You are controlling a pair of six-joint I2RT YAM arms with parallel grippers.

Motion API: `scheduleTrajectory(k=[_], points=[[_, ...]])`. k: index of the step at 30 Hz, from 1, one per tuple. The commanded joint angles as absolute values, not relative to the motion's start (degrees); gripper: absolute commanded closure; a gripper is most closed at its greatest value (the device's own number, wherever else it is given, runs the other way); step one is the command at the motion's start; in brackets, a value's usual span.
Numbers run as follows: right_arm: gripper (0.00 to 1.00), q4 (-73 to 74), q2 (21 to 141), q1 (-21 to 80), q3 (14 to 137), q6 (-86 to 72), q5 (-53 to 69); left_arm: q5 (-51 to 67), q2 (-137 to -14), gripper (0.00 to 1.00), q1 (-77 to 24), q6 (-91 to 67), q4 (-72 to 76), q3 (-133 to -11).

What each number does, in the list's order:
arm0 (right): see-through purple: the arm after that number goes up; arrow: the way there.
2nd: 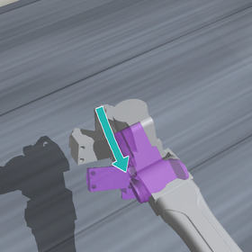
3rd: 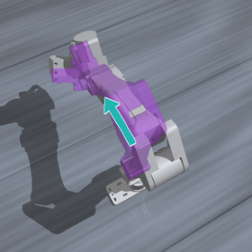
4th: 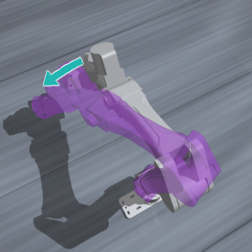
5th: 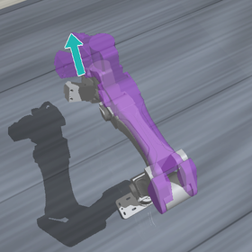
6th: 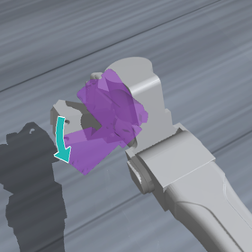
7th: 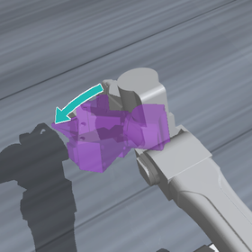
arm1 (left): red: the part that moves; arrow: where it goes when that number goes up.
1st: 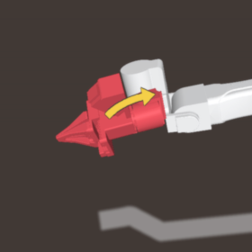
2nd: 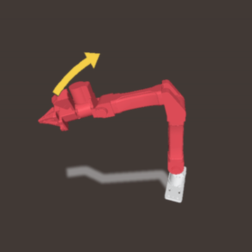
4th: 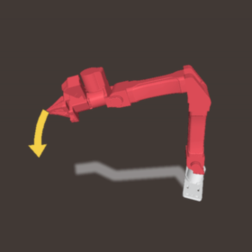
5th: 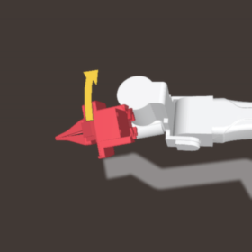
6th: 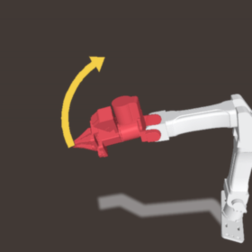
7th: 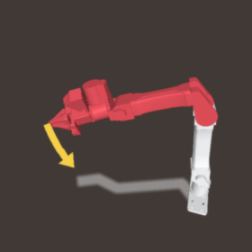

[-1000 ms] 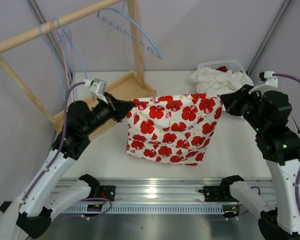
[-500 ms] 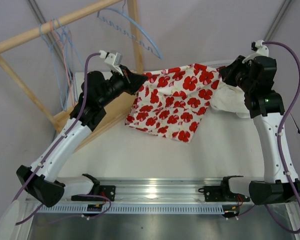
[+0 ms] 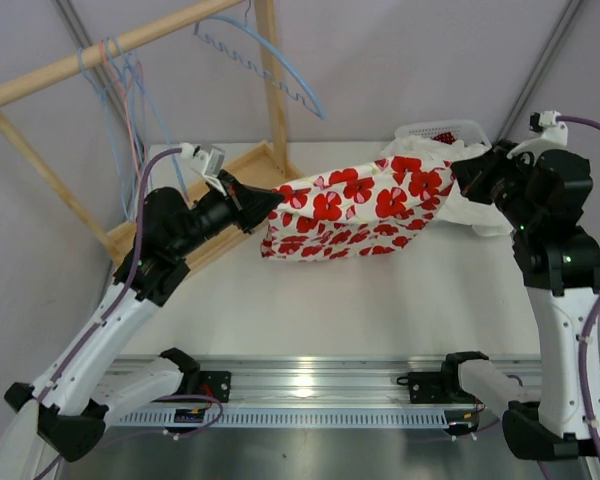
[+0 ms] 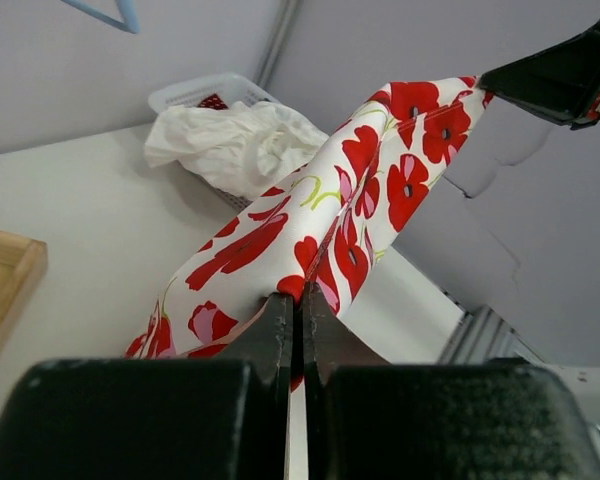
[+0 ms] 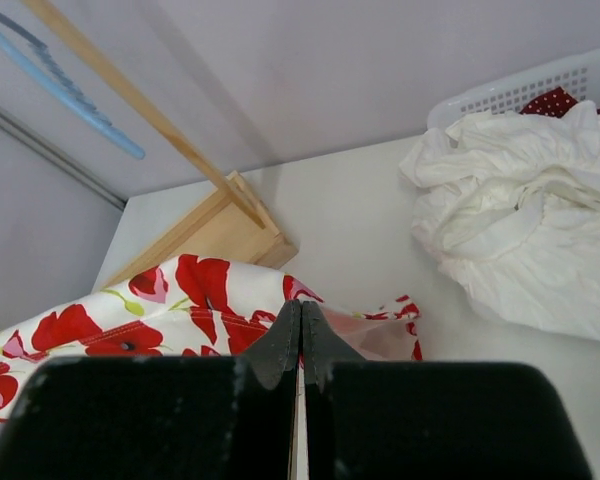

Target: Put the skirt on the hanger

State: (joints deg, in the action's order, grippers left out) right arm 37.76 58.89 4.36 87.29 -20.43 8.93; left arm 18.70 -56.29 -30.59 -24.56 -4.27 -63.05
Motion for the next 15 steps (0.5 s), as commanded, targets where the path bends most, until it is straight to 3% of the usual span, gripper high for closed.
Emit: scheduleTrajectory(k=[1,9,15], points=[[1.0,43.8,54.4,4.2,93.3,-19.4,9.2,20.6,-49.1,1.0,-32.8,-27.2,-4.7,-63.0],[1.0,58.6,52.8,4.3,105.6,-20.5,12.0,17.8,-44.6,1.0,-33.3,-34.2,-23.9,-71.2],[1.0,54.4,52.2,4.2,93.5,-19.9,6.8,17.3,-45.0,1.0,-33.3,-39.2,-14.5,-56.8]])
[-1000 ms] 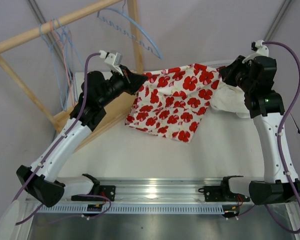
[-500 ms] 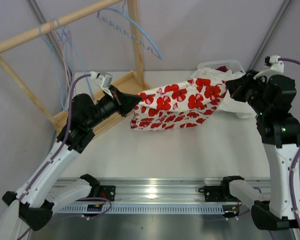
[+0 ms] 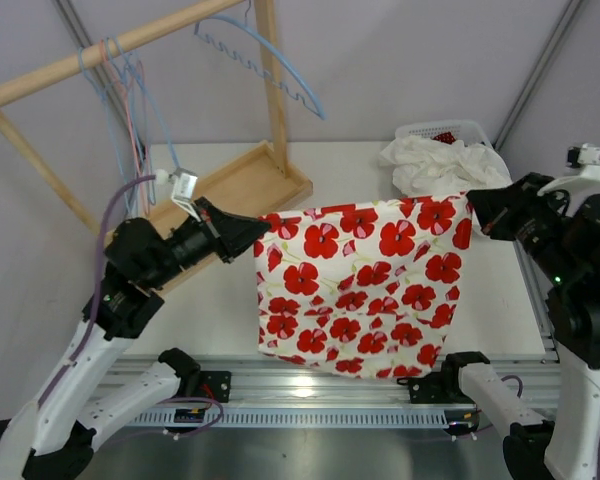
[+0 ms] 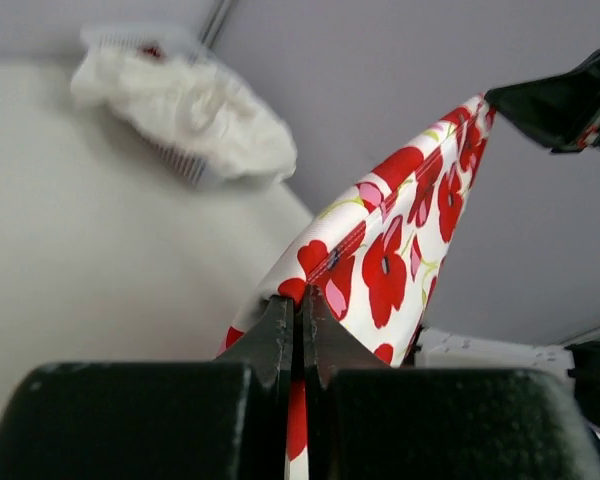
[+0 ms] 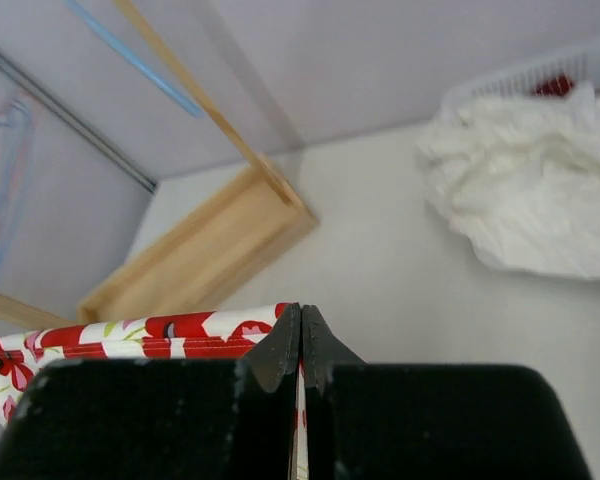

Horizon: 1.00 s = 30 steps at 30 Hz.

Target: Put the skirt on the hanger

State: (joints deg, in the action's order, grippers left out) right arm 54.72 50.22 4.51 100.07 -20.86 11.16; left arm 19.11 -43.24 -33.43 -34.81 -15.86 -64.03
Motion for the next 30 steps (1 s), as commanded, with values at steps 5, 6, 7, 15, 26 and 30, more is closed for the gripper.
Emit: scheduleTrajectory(k=[5,6,7,15,26,30], points=[[1.0,39.6,53.2,4.2,75.5,-19.2,8.2,14.7,-47.0,1.0,-33.3,-37.5,1.9,-43.7],[1.0,37.1,53.7,4.2,73.4,-19.2,8.3,14.1,-48.0,1.0,-33.4,-34.8,4.0,-43.4],[1.0,34.8,55.0,4.1,71.6,-19.2,8.4,13.7,-49.3,1.0,-33.3,-33.4,5.0,-43.5],[1.0,15.9,70.7,4.1,67.7,-16.1,10.2,9.3,-69.7,1.0,-32.7,-19.6,20.5,-45.9],[1.0,8.2,82.8,2.5,69.8,-17.3,18.5,9.9,-80.4,1.0,-30.0,-3.8,27.9,-49.4],[1.0,12.1,75.3,2.5,64.8,-16.2,17.4,9.5,-71.2,1.0,-29.9,-0.3,37.0,-36.4]])
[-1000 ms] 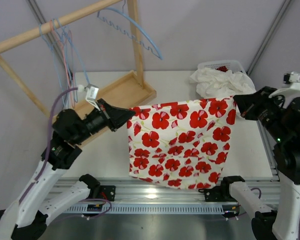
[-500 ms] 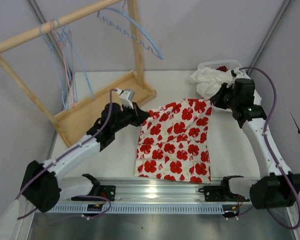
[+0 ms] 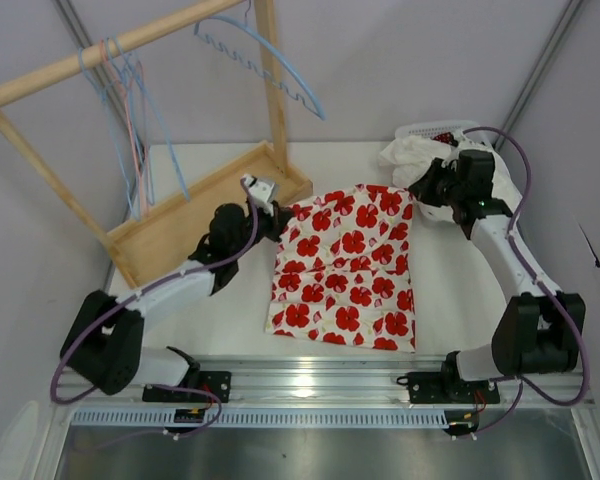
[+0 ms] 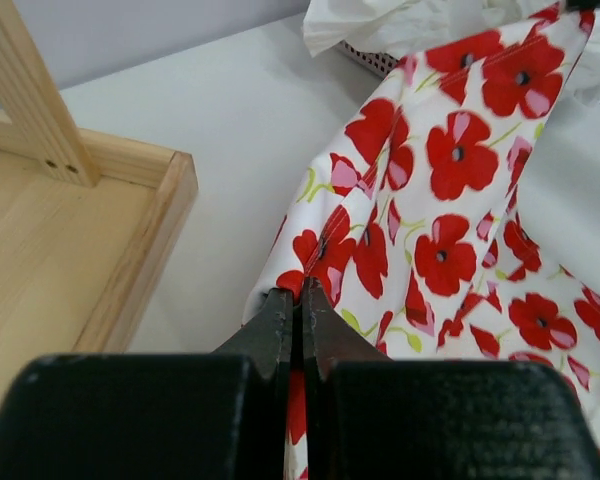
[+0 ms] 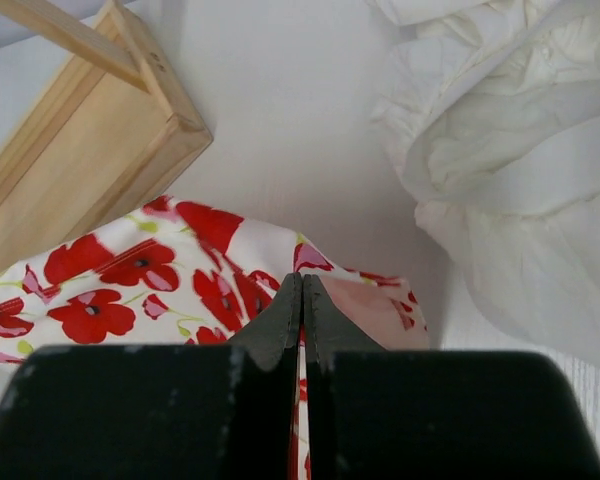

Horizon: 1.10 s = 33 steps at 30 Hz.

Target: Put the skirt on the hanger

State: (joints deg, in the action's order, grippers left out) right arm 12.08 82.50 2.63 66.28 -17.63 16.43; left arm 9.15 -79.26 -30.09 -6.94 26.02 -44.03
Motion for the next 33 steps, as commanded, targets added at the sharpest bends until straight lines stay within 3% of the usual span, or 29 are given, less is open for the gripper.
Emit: scheduleTrajectory(k=[1,4,8,18,21,22,24,25,26,27,29,33], points=[[1.0,12.7,73.2,2.5,63.5,-16.0,17.1,9.7,-69.0,1.0,-29.9,1.0,39.6,-34.6],[1.0,16.6,64.2,2.5,58.4,-15.2,17.3,15.0,-61.1,1.0,-30.0,8.1,39.4,-27.7],[1.0,20.4,52.2,2.5,51.7,-15.4,17.0,21.7,-55.3,1.0,-30.0,13.4,26.2,-26.5],[1.0,34.5,40.0,2.6,43.2,-21.4,17.0,27.6,-38.7,0.99,-30.0,28.2,12.2,-18.6],[1.0,38.0,38.7,2.6,42.3,-22.4,19.1,28.5,-36.0,0.91,-30.0,28.6,7.1,-18.8],[1.0,38.8,38.0,2.6,41.8,-22.9,19.2,29.9,-35.3,0.81,-30.0,28.7,5.9,-18.8],[0.89,39.3,37.7,2.6,41.4,-23.7,20.6,31.4,-34.5,0.62,-30.0,28.5,2.1,-19.6],[0.81,40.6,37.9,2.6,41.6,-23.8,20.9,32.1,-34.1,0.36,-30.1,28.5,0.6,-20.1],[0.55,41.5,38.0,2.6,42.7,-23.8,22.5,32.9,-33.3,0.08,-30.1,28.7,-1.7,-22.0],[0.41,42.4,38.2,2.6,43.6,-23.6,23.3,33.2,-33.0,0.01,-30.1,28.8,-3.5,-22.4],[0.22,45.2,38.7,2.6,45.5,-23.0,24.7,33.2,-31.7,0.01,-30.1,27.7,-7.8,-25.6],[0.03,49.3,40.6,2.5,51.7,-21.1,27.2,31.9,-31.8,0.0,-30.0,19.4,-11.0,-31.5]])
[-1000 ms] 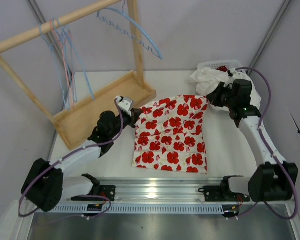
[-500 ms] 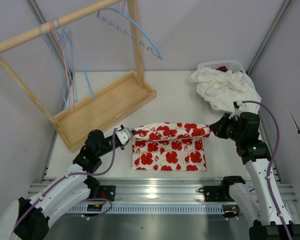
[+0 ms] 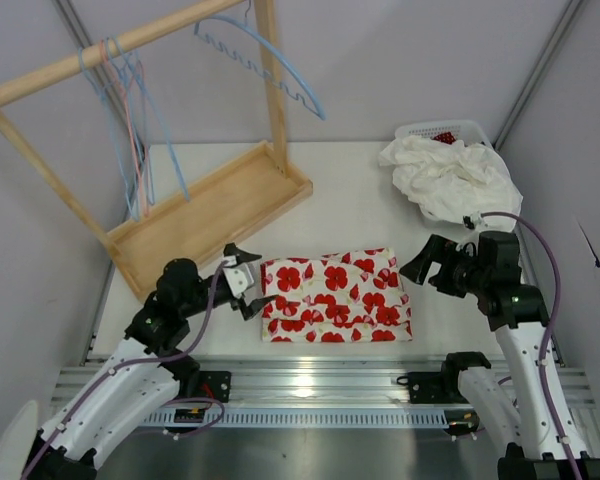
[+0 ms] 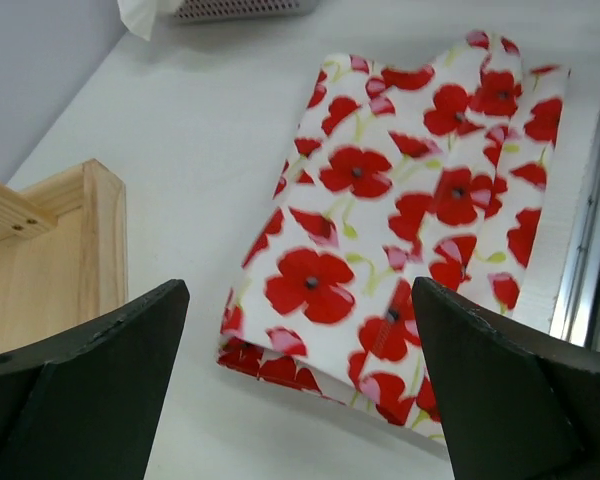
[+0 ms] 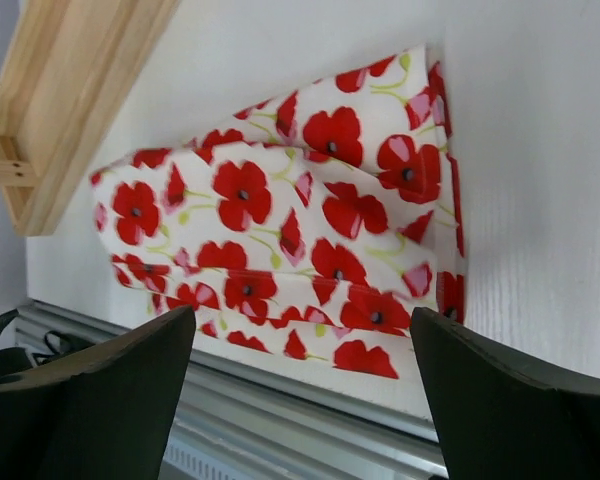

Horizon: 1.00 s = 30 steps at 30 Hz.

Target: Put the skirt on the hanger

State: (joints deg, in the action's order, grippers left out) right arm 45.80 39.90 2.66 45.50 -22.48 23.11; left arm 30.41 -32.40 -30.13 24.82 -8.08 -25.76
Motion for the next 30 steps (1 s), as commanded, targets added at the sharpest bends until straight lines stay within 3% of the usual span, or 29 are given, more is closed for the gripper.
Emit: scheduleTrajectory(k=[1,4,8,11,18,30], points=[[0.03,50.2,41.0,2.6,52.3,-21.1,27.6,30.6,-32.4,0.01,-30.0,16.2,-11.2,-34.4],[0.03,48.9,42.1,2.6,52.1,-22.3,24.1,21.2,-38.1,0.02,-30.1,0.0,-12.1,-39.7],[0.09,44.0,43.9,2.7,48.1,-27.2,22.4,10.2,-51.1,0.07,-30.1,-23.4,-28.1,-50.9],[0.15,39.1,44.2,3.8,42.9,-30.6,22.0,6.9,-56.6,0.07,-31.5,-32.1,-39.3,-51.0],[0.21,36.1,47.8,8.3,37.7,-33.0,16.8,2.0,-50.4,0.17,-35.0,-46.0,-29.0,-33.2],[0.24,34.5,49.7,9.9,33.4,-35.6,10.5,3.8,-51.0,0.3,-35.9,-47.9,-11.3,-23.9]])
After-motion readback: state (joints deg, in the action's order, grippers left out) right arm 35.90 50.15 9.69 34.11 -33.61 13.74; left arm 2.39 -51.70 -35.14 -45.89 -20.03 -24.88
